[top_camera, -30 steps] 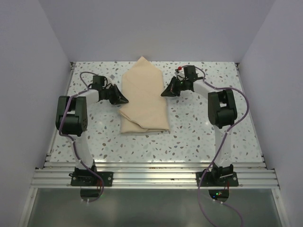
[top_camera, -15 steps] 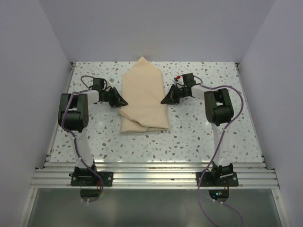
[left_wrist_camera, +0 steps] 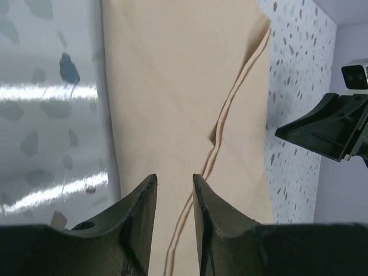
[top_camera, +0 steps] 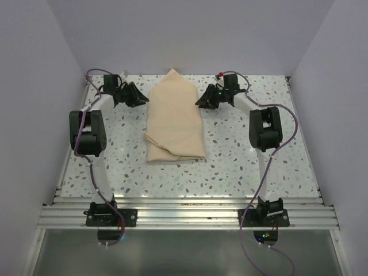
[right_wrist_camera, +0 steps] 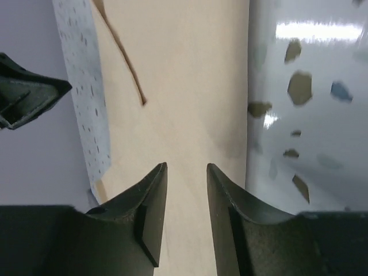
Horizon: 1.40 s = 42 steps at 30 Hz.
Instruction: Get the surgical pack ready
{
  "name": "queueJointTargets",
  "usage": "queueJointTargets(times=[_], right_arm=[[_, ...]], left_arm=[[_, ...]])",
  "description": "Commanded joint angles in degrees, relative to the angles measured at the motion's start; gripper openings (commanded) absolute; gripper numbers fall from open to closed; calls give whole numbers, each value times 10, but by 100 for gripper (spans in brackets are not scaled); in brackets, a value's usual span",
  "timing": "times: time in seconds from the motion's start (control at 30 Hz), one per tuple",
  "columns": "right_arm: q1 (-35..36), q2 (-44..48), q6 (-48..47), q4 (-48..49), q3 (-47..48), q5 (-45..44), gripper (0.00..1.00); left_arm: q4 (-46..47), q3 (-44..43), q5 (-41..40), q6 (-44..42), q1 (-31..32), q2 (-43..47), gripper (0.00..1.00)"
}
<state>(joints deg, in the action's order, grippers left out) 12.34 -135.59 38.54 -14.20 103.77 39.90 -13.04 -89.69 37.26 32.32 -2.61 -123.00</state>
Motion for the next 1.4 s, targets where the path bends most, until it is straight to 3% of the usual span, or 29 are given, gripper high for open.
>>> queueJointTargets(times=[0.0,0.07,0.13,0.37,0.97,1.13,1.17,1.23,1.27,1.37], right_arm=[[-9,-40,15,16,89,-64,40],[-10,-72,13,-8,157,-76,53],[-10,-115,7,-24,221,-83,59],[-11,-209,10,-10,328,-99,69],[19,-333,81,35,450,-109,61],[21,-337,90,34,453,-120,52],[20,-341,94,37,458,-121,44],[19,-348,123,47,478,-113,30],[18,-355,138,65,486,-106,15],[13,-346,214,117,504,-61,0]], left_arm=[[50,-64,-17,14,-5,-45,36],[70,-93,-35,22,-5,-74,39],[77,-117,-56,22,-5,-93,41],[121,-143,-77,24,-3,-166,48],[117,-283,-33,79,11,-292,50],[121,-290,-17,91,14,-308,41],[121,-298,-15,97,14,-311,37],[121,-312,4,115,13,-321,17],[121,-333,17,122,12,-324,0],[139,-362,31,143,11,-316,0]])
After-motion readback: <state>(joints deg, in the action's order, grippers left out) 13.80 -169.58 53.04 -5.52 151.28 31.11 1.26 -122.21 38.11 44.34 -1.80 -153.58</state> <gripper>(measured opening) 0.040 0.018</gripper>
